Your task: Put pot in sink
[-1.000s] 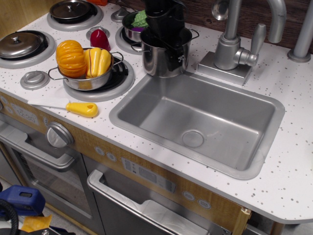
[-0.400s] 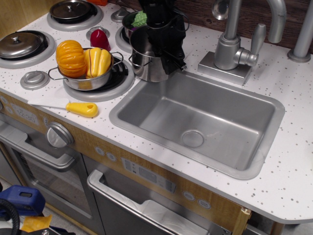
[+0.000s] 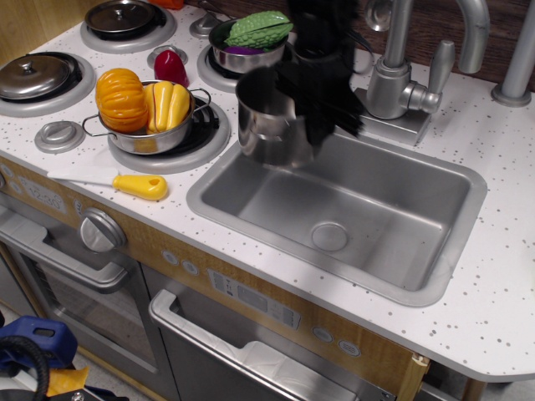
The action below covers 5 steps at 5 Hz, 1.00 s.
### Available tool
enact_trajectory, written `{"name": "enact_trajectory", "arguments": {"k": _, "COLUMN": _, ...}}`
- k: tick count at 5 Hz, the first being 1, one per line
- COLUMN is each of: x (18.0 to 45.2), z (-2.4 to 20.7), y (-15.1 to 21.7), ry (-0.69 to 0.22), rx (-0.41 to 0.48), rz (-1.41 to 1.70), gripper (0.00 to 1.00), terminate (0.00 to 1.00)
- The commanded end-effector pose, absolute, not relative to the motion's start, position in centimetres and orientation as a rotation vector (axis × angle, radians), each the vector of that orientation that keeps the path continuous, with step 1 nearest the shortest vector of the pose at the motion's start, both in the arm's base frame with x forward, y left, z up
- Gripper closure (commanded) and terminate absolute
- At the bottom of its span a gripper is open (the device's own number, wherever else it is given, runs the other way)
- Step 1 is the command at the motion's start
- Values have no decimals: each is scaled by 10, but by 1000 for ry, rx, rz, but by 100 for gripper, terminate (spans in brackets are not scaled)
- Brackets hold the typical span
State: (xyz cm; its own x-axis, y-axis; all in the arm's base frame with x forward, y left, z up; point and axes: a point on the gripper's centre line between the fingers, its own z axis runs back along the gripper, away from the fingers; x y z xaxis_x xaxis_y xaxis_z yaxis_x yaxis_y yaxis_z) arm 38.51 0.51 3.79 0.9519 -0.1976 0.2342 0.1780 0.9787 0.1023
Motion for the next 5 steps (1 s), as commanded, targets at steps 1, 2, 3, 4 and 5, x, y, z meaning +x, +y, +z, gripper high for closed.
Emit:
{"name": "enact_trajectory", "arguments": {"k": 1, "x": 367, "z": 57, "y": -24, "ry": -348, "rx": 64, "rz": 22, "gripper": 100, "terminate": 0}}
{"name": "enact_trajectory", "arguments": {"k": 2, "x": 364, "z": 45, "y": -29, "ry": -368, "rx": 11, "rz": 67, "gripper": 100, "terminate": 0}}
{"name": "enact_trajectory", "arguments": {"k": 3, "x": 367, "z": 39, "y": -26, "ry": -403, "rx": -23, "rz": 21, "gripper": 100, "terminate": 0}}
{"name": "enact_trajectory", "arguments": {"k": 4, "x": 372, "z": 37, "y": -19, "ry": -449, "rx": -50, "rz": -38, "gripper": 0, "terminate": 0}}
{"name": "enact_trajectory", "arguments": {"k": 5, "x": 373, "z": 37, "y": -18, "ry": -446, "rx": -51, "rz": -37, "gripper": 0, "terminate": 0}}
